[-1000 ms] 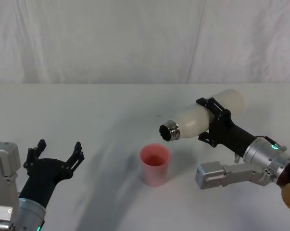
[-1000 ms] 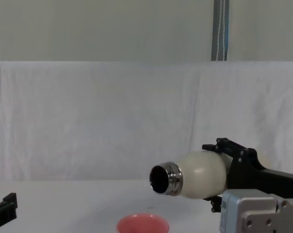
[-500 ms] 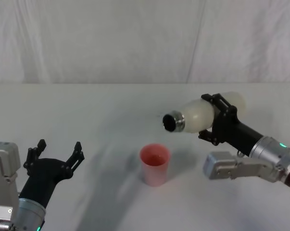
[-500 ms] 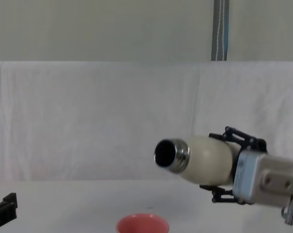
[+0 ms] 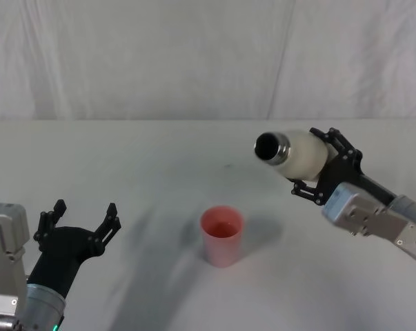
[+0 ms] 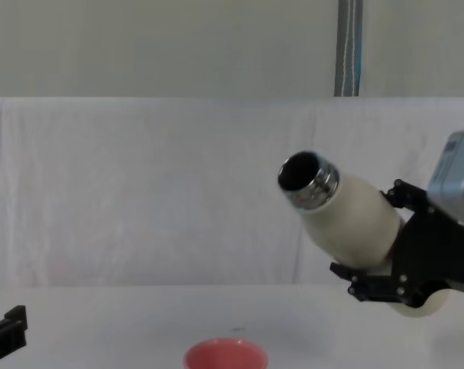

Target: Grasp the thermos with one hand and pour water into the cup lid.

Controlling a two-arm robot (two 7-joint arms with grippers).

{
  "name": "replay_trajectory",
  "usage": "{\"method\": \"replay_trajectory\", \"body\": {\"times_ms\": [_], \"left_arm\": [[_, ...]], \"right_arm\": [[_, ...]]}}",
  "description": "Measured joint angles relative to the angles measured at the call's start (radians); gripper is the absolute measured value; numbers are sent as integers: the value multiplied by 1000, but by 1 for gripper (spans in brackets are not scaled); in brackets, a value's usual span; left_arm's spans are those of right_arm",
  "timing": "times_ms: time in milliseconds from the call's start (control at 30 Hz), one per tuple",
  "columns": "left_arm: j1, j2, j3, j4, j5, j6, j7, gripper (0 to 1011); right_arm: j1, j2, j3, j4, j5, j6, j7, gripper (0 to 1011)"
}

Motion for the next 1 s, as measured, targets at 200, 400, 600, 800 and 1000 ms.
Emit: {"method": "replay_trajectory", "body": {"times_ms": [200, 400, 600, 800, 1000], "left_arm": [[0, 0, 0, 0, 0, 0, 0, 1001], [0, 0, 0, 0, 0, 0, 0, 1001], [0, 0, 0, 0, 0, 0, 0, 1001], [0, 0, 0, 0, 0, 0, 0, 1001], [0, 0, 0, 0, 0, 0, 0, 1001]], "right_arm": [[-50, -21, 66, -43, 132, 40, 53, 950], [-84, -48, 115, -72, 232, 77, 88, 950], [-115, -78, 160, -94, 326, 120, 113, 950], [-138, -106, 197, -114, 433, 157, 139, 950], [-148, -128, 222, -125, 524, 195, 156, 950]]}}
